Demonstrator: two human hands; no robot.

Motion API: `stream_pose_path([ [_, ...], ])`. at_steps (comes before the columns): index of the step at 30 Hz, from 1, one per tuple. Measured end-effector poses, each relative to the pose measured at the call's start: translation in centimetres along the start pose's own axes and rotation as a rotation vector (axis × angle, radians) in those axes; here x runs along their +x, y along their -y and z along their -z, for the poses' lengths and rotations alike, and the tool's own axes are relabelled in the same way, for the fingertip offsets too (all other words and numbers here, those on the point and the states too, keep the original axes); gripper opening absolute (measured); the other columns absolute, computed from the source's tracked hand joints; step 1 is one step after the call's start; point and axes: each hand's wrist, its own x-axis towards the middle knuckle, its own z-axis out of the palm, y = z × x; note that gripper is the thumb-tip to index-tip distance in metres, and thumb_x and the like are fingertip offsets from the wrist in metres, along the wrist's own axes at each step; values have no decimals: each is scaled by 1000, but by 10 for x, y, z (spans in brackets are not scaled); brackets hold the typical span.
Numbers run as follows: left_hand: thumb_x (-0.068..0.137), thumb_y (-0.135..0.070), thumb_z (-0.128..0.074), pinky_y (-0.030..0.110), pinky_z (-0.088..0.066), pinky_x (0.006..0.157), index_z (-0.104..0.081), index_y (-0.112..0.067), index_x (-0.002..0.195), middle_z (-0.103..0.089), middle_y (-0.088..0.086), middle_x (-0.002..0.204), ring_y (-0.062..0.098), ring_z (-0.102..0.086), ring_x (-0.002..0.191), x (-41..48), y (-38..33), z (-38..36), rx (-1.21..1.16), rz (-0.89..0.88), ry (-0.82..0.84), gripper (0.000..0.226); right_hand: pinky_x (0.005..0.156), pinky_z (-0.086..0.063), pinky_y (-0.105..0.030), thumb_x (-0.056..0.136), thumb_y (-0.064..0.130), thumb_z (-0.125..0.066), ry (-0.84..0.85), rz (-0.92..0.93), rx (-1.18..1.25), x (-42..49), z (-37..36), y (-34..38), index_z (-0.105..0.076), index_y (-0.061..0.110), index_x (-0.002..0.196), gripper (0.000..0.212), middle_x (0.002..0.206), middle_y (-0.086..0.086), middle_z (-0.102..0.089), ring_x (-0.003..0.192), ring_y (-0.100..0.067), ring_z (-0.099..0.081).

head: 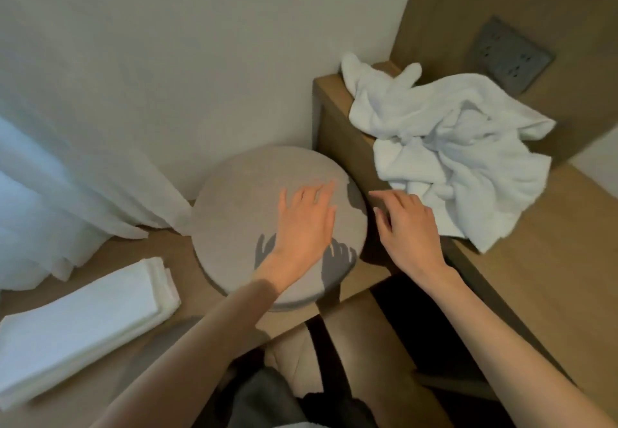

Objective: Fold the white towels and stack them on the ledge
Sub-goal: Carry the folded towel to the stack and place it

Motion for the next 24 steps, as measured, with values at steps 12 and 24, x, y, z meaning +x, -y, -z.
stream_pose_path([
  [12,102,-33,-33,40,-29,110,-28,-22,149,-40,3,148,21,-38,134,93,-168,38,-148,-280,-36,48,86,-43,-39,98,24,-45,-138,-238,-9,-2,124,-149,-56,20,127,31,129,-2,-57,114,-25,-51],
  [24,102,-38,-32,44,-28,111,-29,-24,148,-44,5,145,25,-42,130,240,-183,-20,-204,-297,118,48,91,-44,-42,94,5,-47,-105,-304,11,110,126,-227,-56,15,127,35,134,-7,-50,121,-27,-46],
])
